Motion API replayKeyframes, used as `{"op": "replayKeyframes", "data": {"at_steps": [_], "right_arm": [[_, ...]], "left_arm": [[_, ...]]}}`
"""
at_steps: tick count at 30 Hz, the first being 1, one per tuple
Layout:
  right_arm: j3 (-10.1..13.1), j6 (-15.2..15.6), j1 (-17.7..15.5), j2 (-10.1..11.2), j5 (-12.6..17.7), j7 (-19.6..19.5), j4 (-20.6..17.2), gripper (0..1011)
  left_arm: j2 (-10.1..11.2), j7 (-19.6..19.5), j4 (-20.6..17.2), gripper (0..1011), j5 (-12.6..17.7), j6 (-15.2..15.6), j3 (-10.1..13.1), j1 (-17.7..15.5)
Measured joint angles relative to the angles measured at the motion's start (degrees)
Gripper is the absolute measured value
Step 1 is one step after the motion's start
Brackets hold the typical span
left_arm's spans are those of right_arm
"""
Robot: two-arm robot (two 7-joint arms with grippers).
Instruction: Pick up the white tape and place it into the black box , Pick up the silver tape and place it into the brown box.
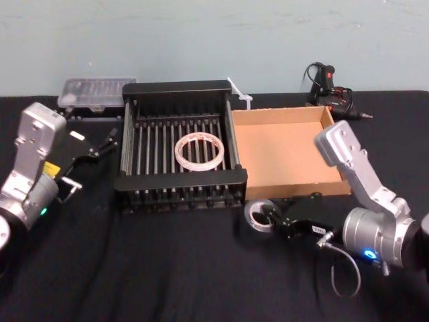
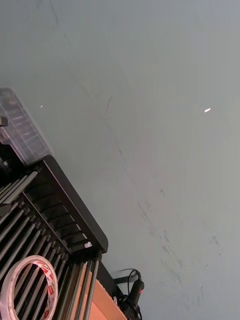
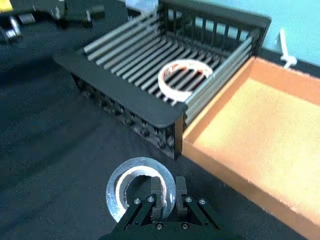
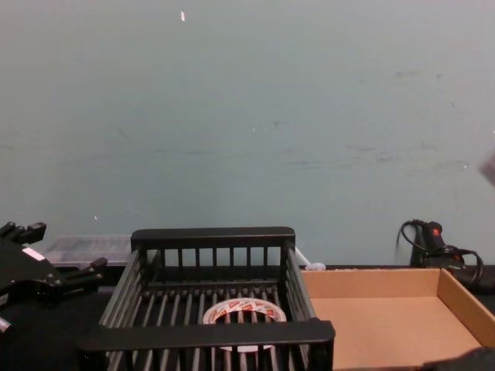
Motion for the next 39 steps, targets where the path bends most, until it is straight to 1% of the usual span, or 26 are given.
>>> {"op": "replayKeyframes", "data": {"at_steps": [5,8,11,16,17,24,31,39], "right_arm": [[1.0,-3.3,-0.9,-0.4,1.8,-0.3,-0.5,174],[1.2,-4.1,-1.1,-0.4,2.2,-0.4,-0.6,174],[1.7,-6.0,-1.6,-0.5,3.3,-0.5,-0.7,174],[1.9,-8.6,-2.1,-0.4,4.7,-0.2,-0.7,174],[1.9,-8.6,-2.1,-0.4,4.7,-0.2,-0.7,174],[2.3,-12.6,-2.9,-0.4,6.5,-0.3,-0.8,174],[2.5,-15.2,-3.8,-1.1,6.9,-2.3,-0.9,174],[1.6,-17.5,-3.6,-1.6,7.1,-4.8,-0.5,174]], "left_arm": [[0.0,0.0,0.0,1001,0.0,0.0,0.0,0.0],[0.0,0.0,0.0,1001,0.0,0.0,0.0,0.0],[0.0,0.0,0.0,1001,0.0,0.0,0.0,0.0],[0.0,0.0,0.0,1001,0.0,0.0,0.0,0.0],[0.0,0.0,0.0,1001,0.0,0.0,0.0,0.0],[0.0,0.0,0.0,1001,0.0,0.0,0.0,0.0],[0.0,0.0,0.0,1001,0.0,0.0,0.0,0.0],[0.0,0.0,0.0,1002,0.0,0.0,0.0,0.0]]}}
